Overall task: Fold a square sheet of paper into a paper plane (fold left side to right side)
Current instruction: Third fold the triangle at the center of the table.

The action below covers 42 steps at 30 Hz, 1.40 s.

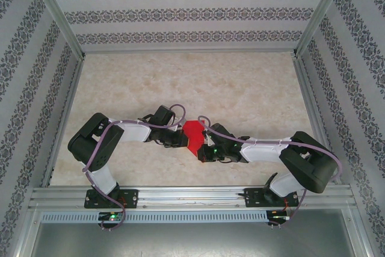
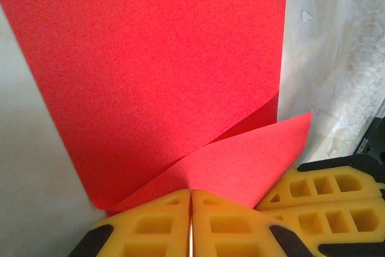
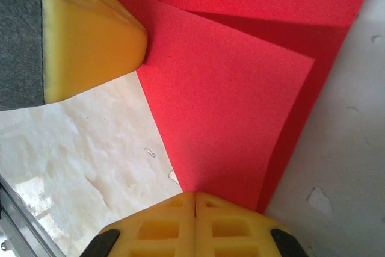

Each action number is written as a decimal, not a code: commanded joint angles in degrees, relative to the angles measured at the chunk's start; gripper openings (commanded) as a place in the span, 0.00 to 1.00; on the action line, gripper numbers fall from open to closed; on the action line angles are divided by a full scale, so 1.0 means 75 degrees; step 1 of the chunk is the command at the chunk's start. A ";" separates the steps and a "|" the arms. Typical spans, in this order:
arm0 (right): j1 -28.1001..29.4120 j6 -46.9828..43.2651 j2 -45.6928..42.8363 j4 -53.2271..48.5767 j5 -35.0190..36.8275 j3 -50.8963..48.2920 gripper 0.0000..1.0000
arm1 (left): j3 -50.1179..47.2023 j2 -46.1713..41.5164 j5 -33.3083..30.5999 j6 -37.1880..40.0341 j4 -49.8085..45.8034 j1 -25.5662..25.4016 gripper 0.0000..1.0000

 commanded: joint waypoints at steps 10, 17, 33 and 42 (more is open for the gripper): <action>-0.0098 0.0253 0.0412 -0.0138 -0.0054 -0.0303 0.00 | -0.0068 -0.0389 -0.0529 0.0072 -0.0642 -0.0044 0.10; -0.0111 0.0262 0.0488 -0.0475 0.0216 -0.0344 0.00 | -0.0234 -0.1352 -0.0422 0.0084 -0.0639 -0.0084 0.09; -0.0078 0.0389 0.0866 -0.0845 0.0544 -0.0204 0.00 | -0.0434 -0.0934 0.0023 -0.0759 0.0695 -0.0625 0.09; -0.0076 0.0347 0.0948 -0.0980 0.0556 -0.0123 0.00 | -0.0347 -0.0529 0.0099 -0.0806 0.0906 -0.0706 0.09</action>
